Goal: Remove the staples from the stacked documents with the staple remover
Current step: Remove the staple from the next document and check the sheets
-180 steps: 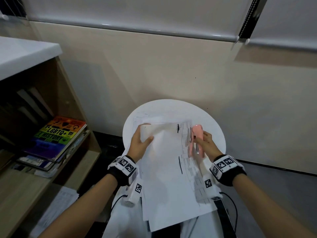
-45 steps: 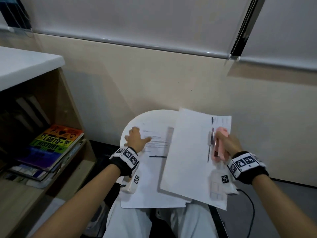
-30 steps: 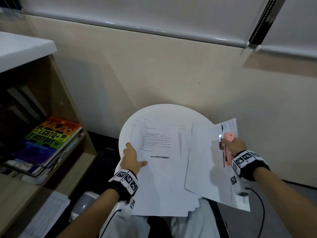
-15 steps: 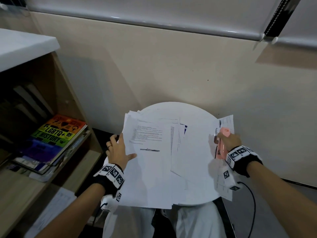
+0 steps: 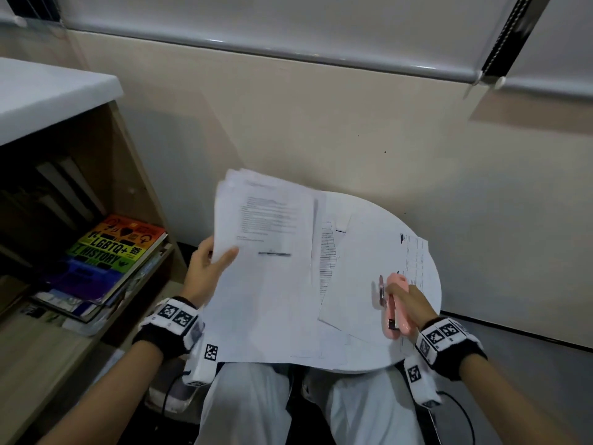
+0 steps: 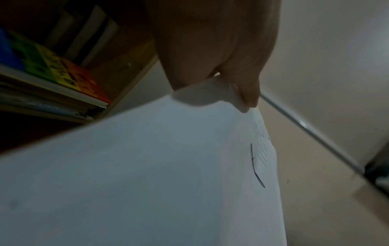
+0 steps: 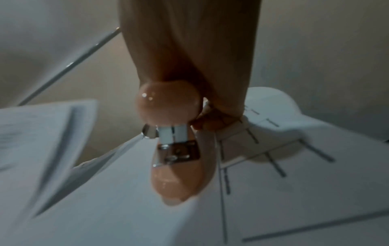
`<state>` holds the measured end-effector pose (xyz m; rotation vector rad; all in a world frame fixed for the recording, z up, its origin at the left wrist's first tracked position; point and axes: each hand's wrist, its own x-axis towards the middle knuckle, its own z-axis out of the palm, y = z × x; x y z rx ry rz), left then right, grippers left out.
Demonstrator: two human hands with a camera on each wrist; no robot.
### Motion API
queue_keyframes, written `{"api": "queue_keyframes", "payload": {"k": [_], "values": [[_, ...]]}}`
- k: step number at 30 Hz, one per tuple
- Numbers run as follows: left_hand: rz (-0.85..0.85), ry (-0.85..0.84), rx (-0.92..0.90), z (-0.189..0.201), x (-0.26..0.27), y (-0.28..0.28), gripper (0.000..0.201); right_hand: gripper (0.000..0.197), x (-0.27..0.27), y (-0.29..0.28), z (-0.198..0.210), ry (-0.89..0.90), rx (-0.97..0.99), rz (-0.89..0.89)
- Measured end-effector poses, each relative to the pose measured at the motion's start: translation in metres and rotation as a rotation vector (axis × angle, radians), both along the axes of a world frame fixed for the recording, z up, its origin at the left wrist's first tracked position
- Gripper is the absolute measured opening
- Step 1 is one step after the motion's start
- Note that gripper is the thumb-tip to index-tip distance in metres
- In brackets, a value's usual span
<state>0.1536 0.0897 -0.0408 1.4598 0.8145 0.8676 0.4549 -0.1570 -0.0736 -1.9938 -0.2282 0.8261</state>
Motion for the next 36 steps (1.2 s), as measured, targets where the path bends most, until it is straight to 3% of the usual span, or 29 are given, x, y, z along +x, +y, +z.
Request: {"api": "queue_keyframes", "payload": {"k": [4,7,9,12,16,22,26,28,30,33,36], "values": [[0.030,-0.175,0.048,0.049,-0.012,-0.006,0.024,0.035,0.000,-0.005,0.001,0.036,0.008,-0.046],[0.004,-0.201,0.006,0.063,-0.010,-0.012,0.039,0.031,-0.001,-0.005,0.003,0.026,-0.005,-0.054],[-0.069,-0.171,-0.086,0.052,-0.006,-0.021,0.057,0.026,-0.003,-0.004,0.008,0.022,0.002,-0.063],[-0.203,-0.009,-0.076,0.019,0.002,-0.046,0.069,0.026,-0.006,-0.005,0.013,0.028,-0.001,-0.077],[-0.232,0.386,0.127,-0.024,0.013,-0.089,0.040,0.019,-0.007,-0.006,0.022,0.055,0.034,-0.090],[-0.394,0.620,-0.028,-0.025,0.017,-0.115,0.066,0.012,-0.015,0.011,0.043,-0.147,0.321,-0.245],[-0.502,0.766,-0.055,-0.018,0.016,-0.111,0.079,0.017,-0.051,0.038,0.062,-0.230,0.259,0.082],[-0.528,1.010,0.070,-0.015,0.014,-0.110,0.084,0.028,-0.074,0.052,0.064,-0.119,0.164,0.297],[-0.460,1.195,0.310,-0.011,0.016,-0.108,0.088,0.031,-0.092,0.066,0.057,-0.074,0.066,0.438],[-0.356,1.073,0.628,-0.008,0.033,-0.095,0.083,0.036,-0.109,0.091,0.037,-0.307,-0.156,0.573],[-0.496,0.998,0.665,-0.012,0.056,-0.077,0.082,0.051,-0.119,0.108,0.019,-0.498,-0.359,0.603]]}}
